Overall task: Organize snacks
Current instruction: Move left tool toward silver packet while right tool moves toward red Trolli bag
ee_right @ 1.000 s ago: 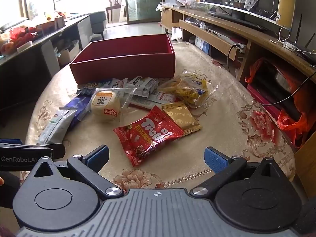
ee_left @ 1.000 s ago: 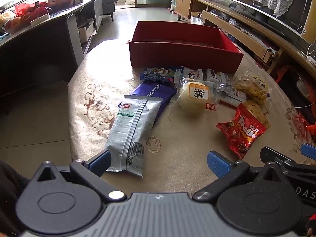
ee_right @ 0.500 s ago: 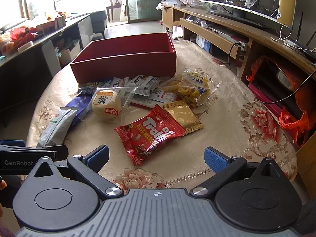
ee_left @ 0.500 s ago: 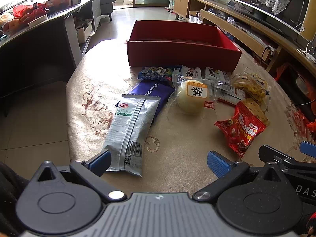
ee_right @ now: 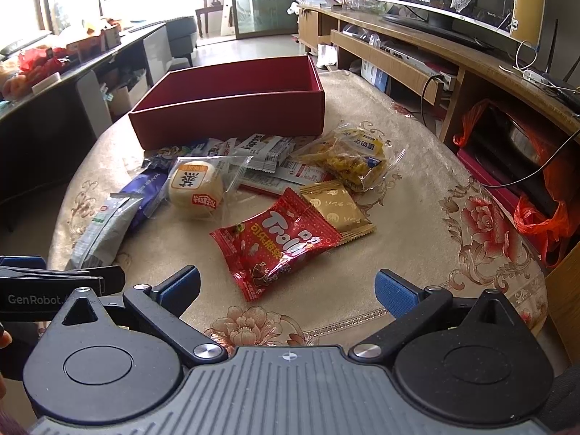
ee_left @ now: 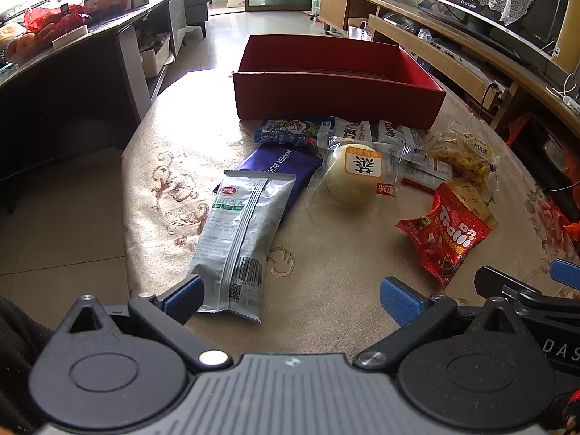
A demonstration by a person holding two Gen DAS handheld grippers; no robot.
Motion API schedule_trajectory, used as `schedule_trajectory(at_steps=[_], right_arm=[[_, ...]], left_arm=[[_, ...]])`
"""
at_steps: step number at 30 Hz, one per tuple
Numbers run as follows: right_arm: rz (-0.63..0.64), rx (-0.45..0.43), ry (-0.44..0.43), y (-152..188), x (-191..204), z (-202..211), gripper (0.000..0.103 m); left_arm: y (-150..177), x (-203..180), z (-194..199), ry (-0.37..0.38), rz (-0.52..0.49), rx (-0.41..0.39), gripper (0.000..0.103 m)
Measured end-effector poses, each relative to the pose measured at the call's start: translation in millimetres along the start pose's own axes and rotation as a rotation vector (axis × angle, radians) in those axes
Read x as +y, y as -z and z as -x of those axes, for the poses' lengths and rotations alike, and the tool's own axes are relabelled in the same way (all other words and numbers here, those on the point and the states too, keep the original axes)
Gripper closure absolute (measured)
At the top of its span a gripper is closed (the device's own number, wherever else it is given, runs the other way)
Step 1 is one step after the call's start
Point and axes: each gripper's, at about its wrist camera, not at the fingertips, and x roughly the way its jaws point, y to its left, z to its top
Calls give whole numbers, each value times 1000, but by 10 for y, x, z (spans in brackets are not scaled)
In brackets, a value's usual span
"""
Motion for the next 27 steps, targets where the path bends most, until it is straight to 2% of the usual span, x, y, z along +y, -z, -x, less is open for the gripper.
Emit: schedule_trajectory(at_steps=[27], right_arm=[[5,22,3,10,14,-52,0]], left_arm=[[26,13,-20,-8,-3,8,4]])
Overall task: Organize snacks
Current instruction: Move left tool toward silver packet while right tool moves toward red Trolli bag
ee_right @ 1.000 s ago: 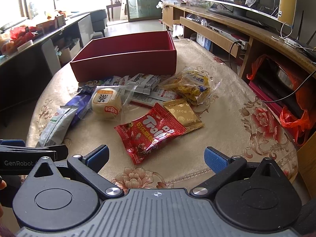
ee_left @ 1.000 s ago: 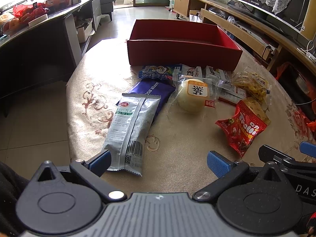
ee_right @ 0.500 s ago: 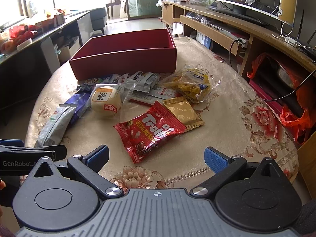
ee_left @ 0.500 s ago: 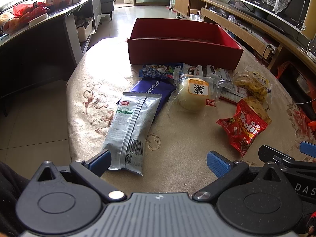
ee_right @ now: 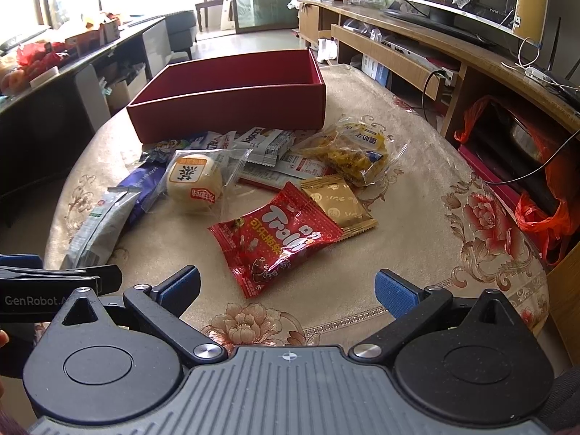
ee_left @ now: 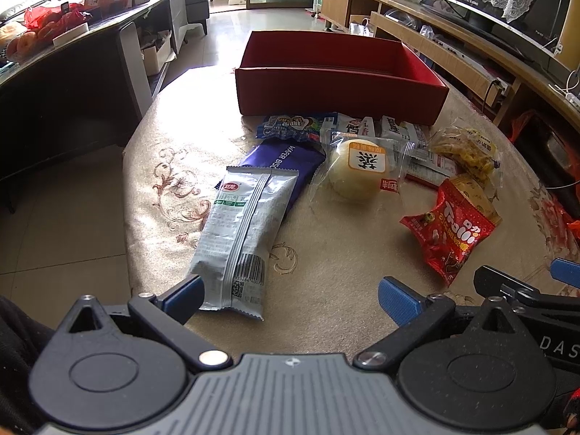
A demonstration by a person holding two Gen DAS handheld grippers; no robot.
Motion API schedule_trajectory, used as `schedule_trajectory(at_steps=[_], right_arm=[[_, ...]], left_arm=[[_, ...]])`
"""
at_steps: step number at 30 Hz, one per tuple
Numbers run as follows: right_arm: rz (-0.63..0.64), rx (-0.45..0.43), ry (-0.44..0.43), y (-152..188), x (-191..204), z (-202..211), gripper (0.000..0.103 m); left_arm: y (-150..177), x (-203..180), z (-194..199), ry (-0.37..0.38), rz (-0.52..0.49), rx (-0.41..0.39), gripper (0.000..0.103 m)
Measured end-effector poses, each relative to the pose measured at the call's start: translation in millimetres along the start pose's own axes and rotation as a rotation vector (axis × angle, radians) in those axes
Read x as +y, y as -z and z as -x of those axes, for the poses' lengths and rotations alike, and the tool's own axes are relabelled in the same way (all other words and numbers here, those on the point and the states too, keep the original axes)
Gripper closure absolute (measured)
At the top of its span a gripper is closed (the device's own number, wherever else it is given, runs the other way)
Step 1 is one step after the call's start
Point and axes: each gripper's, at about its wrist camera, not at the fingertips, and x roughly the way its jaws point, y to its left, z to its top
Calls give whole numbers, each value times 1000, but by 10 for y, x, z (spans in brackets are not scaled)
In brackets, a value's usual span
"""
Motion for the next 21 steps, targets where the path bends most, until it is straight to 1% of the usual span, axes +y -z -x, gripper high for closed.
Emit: schedule_trajectory(at_steps=[8,21], right_arm=[[12,26,2,-25,33,-76,0],[15,66,-16,-54,71,-185,0]], left_arm=[[-26,4,-79,-7,3,19,8],[-26,36,-184,-17,15,50,8]])
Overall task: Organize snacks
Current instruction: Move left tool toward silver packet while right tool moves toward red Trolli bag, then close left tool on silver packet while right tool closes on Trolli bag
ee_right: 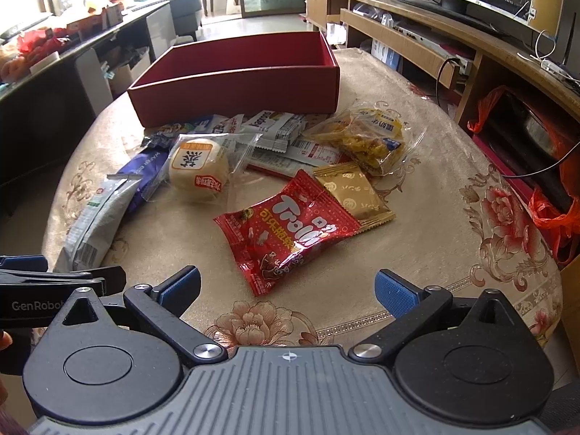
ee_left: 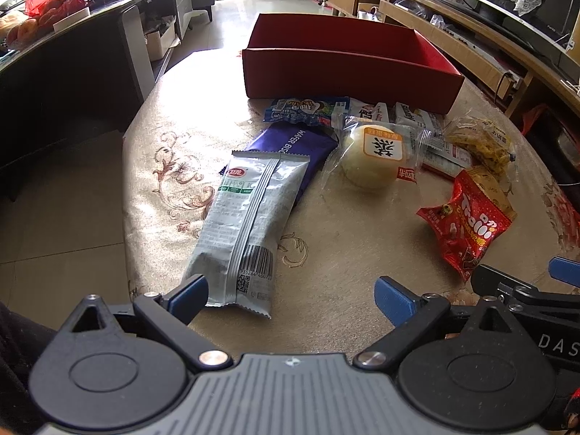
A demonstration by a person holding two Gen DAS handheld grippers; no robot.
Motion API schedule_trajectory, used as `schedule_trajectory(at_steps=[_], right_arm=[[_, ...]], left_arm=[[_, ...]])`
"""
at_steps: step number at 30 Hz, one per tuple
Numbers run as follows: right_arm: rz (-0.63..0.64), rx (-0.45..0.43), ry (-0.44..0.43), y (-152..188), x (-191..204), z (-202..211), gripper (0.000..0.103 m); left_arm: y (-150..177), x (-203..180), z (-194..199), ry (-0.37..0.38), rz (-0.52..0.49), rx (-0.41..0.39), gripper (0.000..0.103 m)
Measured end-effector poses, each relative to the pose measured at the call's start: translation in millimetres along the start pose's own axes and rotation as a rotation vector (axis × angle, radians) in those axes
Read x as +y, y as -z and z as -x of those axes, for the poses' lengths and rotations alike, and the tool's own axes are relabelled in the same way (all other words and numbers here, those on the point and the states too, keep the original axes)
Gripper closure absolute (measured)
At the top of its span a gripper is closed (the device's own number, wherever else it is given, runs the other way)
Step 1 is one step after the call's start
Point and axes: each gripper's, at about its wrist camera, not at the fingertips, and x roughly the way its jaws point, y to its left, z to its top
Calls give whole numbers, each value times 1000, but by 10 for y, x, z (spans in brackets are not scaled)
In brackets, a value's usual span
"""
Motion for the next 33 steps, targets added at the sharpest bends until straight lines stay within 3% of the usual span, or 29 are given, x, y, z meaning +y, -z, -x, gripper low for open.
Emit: schedule_trajectory(at_steps=[14,20,24,29,33], right_arm=[[0,35,-30,-39,-12,-88,0],[6,-7,-29,-196,-102,-32,0],[6,-29,-23,-334,-206,-38,0],[-52,12,-24,-370,-424,-129,0],[26,52,-23,-363,-378,-243,0]], left_arm=[[-69,45,-96,13,-1,26,7],[-263,248,-153,8,46,21,7],[-392,193,-311,-13,-14,42,7],[-482,149,-504,-12,-40,83,7],[-485,134,-624,-11,-42,113,7]])
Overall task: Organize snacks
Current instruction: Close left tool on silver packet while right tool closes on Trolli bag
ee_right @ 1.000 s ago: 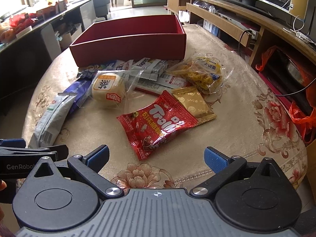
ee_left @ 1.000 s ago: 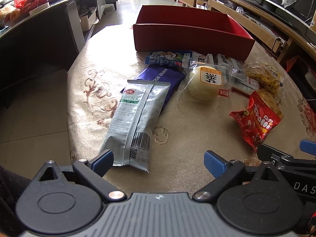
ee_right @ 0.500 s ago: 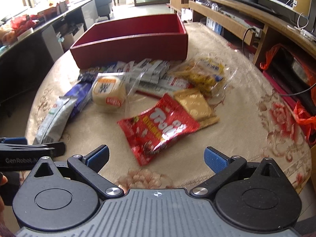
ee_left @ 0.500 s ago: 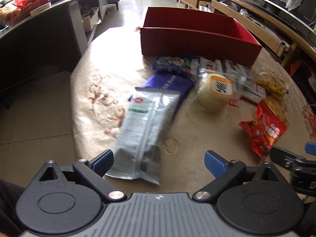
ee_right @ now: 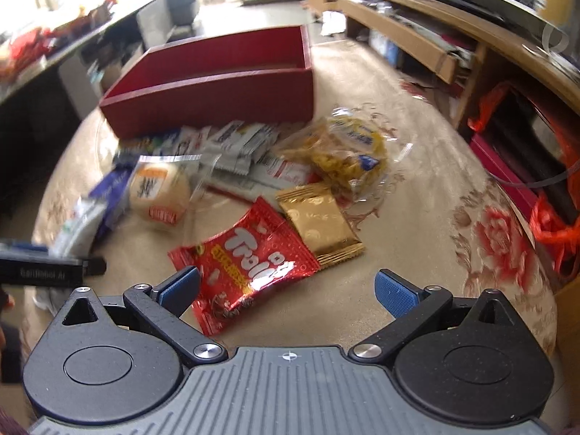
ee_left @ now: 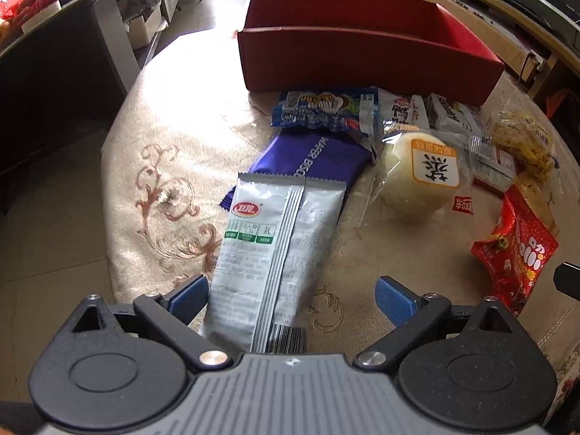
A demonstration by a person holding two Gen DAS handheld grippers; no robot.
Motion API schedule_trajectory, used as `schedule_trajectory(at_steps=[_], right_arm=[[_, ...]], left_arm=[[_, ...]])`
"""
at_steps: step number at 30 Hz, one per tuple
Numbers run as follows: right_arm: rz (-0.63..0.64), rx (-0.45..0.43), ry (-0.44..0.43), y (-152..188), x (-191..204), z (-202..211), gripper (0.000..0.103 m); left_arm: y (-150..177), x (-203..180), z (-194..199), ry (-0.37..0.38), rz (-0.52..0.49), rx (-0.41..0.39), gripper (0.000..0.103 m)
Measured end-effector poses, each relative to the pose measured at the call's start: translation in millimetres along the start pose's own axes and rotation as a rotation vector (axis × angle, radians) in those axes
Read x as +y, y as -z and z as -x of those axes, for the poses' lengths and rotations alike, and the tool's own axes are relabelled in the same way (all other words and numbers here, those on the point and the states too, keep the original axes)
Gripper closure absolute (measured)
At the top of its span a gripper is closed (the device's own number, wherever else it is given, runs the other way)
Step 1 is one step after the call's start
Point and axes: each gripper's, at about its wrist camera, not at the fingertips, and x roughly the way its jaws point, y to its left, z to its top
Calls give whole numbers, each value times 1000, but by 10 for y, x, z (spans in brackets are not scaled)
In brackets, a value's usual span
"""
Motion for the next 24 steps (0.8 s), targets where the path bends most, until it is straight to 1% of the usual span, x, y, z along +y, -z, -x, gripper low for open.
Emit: schedule_trajectory(at_steps=[2,3,7,10,11,15,17,19,21,24], right_arm=[[8,17,4,-27,30,-59,0],[-6,34,-8,-44,29,-96,0],[-134,129,-111,-21,24,-187,0],[-208,176,-173,21,48,-252,0],[-231,180,-179,11,51,-284,0],[-314,168,-143,-113,50,-439,0],[-368,187,-129,-172,46,-554,0],[-394,181,-87,-203,96,-585,0],[-368,182,-48,-182,191,-599,0],[-277,176,-41,-121,304,-597,0]], left_arm=[[18,33,-80,9,16,36,7],[33,23,-69,5,9,21,7],[106,2,-57,9,-14,9,7],[131,10,-42,21,-21,7,7],[127,11,-43,22,-24,7,7],[139,18,-28,30,-22,7,5],[137,32,-33,36,-12,9,3],[135,30,-33,37,-11,10,3],[135,24,-33,35,-12,10,2],[139,20,-29,36,-12,8,2]])
